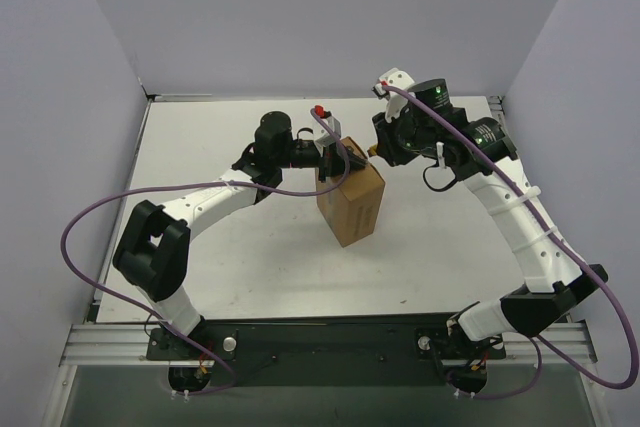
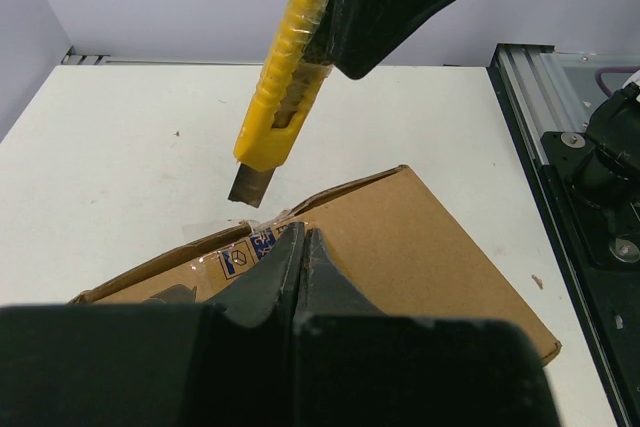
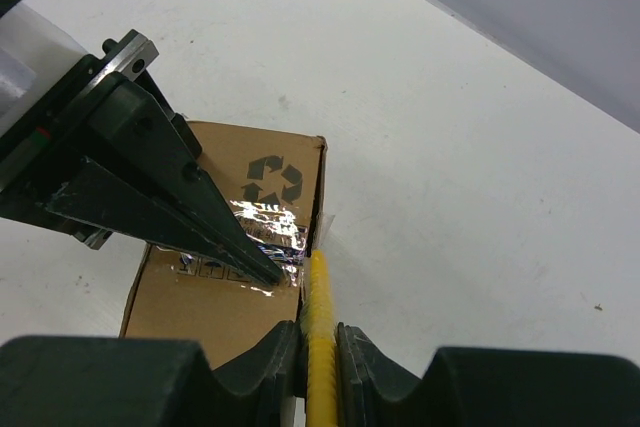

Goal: Unpack the express box

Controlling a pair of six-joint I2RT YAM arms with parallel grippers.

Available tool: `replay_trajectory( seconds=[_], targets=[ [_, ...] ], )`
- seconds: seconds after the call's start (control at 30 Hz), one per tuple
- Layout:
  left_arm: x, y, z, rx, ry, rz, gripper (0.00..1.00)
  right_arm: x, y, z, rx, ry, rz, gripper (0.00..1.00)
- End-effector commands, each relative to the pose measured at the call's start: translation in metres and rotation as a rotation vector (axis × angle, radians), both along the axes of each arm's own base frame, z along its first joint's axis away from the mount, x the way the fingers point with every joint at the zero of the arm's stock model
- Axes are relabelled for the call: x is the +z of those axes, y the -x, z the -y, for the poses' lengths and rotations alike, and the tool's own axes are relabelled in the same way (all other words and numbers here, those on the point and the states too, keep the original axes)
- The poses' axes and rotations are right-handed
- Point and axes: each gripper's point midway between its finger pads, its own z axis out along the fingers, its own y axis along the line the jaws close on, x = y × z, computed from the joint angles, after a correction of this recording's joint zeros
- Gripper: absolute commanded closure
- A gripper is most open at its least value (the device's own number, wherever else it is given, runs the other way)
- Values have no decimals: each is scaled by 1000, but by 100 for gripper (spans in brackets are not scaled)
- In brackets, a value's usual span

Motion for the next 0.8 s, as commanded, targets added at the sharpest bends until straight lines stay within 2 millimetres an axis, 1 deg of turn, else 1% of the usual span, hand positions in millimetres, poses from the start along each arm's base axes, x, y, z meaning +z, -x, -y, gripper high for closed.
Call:
replay_trajectory(
  seconds=[0.0, 0.23, 0.47, 0.77],
  targets=[
    [-148, 39, -37, 15, -347, -496, 100, 16, -2, -9, 13, -45, 36, 100],
    [-149, 38, -36, 15, -347, -499, 100, 6, 5, -7, 20, -19, -11, 100],
    [-150, 38, -36, 16, -346, -504, 100, 1, 8, -5, 15, -4, -31, 100],
    [-151, 40, -36, 15, -347, -505, 100, 1, 13, -7, 28, -9, -43, 100]
  ],
)
